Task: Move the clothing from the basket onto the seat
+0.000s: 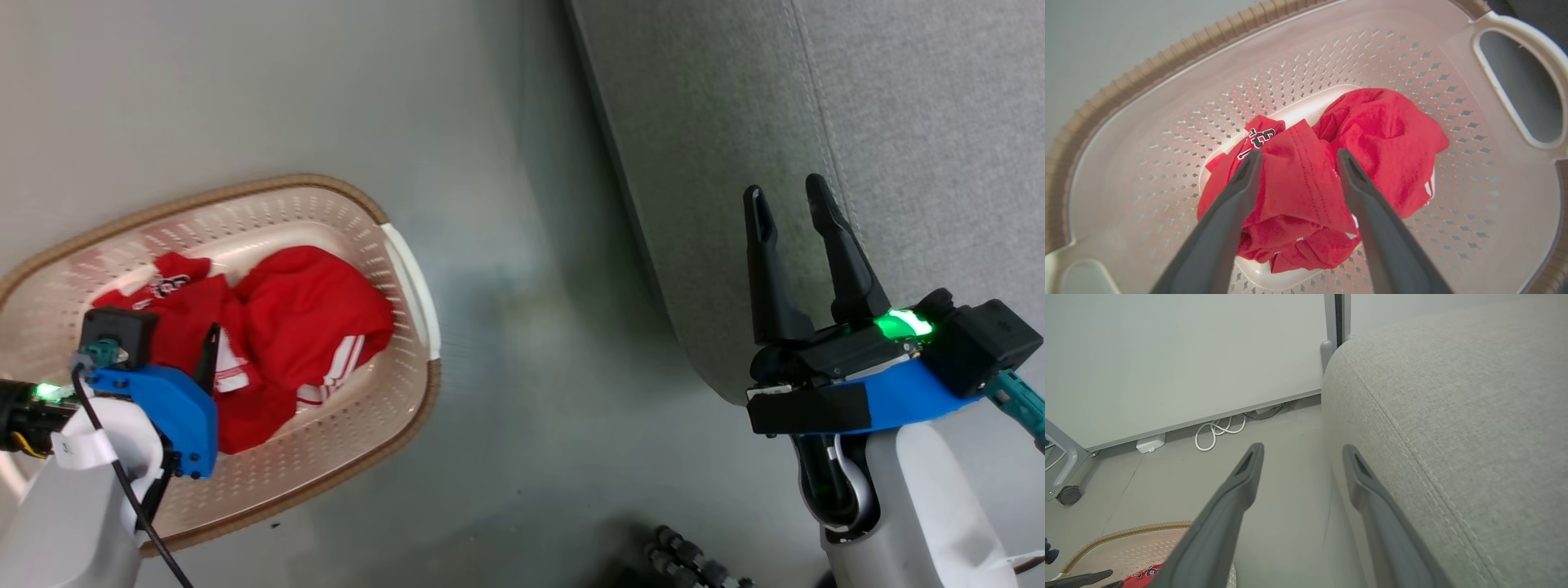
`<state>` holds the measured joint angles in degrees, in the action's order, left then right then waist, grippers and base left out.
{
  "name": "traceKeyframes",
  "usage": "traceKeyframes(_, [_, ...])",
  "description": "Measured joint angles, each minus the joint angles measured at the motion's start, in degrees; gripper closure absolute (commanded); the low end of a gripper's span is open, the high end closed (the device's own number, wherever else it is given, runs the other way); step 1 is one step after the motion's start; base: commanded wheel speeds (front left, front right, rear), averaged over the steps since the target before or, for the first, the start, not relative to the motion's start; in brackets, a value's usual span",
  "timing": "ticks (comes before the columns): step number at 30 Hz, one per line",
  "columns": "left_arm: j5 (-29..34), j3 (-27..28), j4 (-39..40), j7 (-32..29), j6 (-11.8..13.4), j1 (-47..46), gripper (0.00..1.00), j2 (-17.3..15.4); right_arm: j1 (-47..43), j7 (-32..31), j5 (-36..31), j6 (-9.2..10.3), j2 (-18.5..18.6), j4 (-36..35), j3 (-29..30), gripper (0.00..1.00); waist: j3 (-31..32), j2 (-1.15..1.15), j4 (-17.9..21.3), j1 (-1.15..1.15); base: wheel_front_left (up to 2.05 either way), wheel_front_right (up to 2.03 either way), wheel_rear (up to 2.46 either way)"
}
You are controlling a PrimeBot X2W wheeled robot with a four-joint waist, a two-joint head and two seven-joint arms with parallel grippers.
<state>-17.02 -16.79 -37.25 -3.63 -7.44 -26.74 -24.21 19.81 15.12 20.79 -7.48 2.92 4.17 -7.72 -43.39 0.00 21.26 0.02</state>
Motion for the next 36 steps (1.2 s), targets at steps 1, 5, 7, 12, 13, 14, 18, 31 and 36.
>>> traceKeyframes(1, [-0.42, -0.2, -0.18, -0.7, 0.0, -0.24, 0.0, -0.55, 0.01, 0.01, 0.31, -0.01, 0.0, 0.01, -0.3, 0.0, -0.73, 0.0, 0.75, 0.0, 0.0, 0.0, 0.0])
traceKeyframes(5, [-0.79, -0.6, -0.69, -2.88, 0.02, -0.72, 0.0, -2.5, 0.09, 0.01, 1.8, 0.0, 0.0, 0.12, -1.22, 0.0, -3.11, 0.0, 3.42, 0.0, 0.0, 0.0, 0.0])
traceKeyframes(7, [-0.19, -0.75, -1.19, -4.16, 0.92, -0.77, 0.0, -3.26, 0.13, 0.01, 2.46, 0.0, -0.01, 0.09, -1.62, 0.0, -3.95, 0.0, 4.46, 0.0, 0.0, 0.0, 0.0])
traceKeyframes(12, [0.31, -0.32, -2.37, -7.22, 4.5, -1.02, 0.0, -4.3, 0.15, 0.01, 3.49, -0.01, -0.01, -0.05, -2.65, 0.0, -5.13, 0.0, 6.24, -0.01, 0.0, 0.0, 0.0])
traceKeyframes(13, [0.3, -0.23, -2.53, -7.69, 5.11, -1.02, 0.0, -4.3, 0.15, 0.01, 3.67, 0.0, -0.01, -0.05, -2.82, 0.0, -5.21, 0.0, 6.48, 0.0, 0.0, 0.0, 0.0])
traceKeyframes(14, [0.23, -0.04, -2.7, -8.27, 5.72, -1.02, 0.0, -4.28, 0.15, 0.01, 3.89, 0.0, -0.01, -0.04, -2.93, 0.0, -5.25, 0.0, 6.67, -0.01, 0.0, 0.0, 0.0])
traceKeyframes(18, [-0.18, 0.37, -2.87, -9.71, 7.1, -0.87, 1.0, -4.3, 0.15, 0.01, 4.33, 0.0, -0.01, 0.08, -3.21, 0.0, -5.09, 0.0, 7.0, -0.01, 0.0, 0.0, 0.0])
traceKeyframes(31, [-2.09, -0.54, -1.66, -7.76, 5.88, -0.41, 1.0, -2.68, 0.32, 0.01, 4.41, 0.0, -0.02, 1.05, -3.04, 0.0, -2.93, 0.0, 5.73, -0.01, 0.0, 0.0, 0.0])
traceKeyframes(36, [-2.55, -1.75, -3.04, -5.17, 4.77, -0.6, 1.0, -0.1, 0.32, 0.01, 2.54, 0.0, -0.05, 2.09, -2.23, 0.0, 0.55, 0.0, 4.07, -0.02, 0.0, 0.0, 0.0])
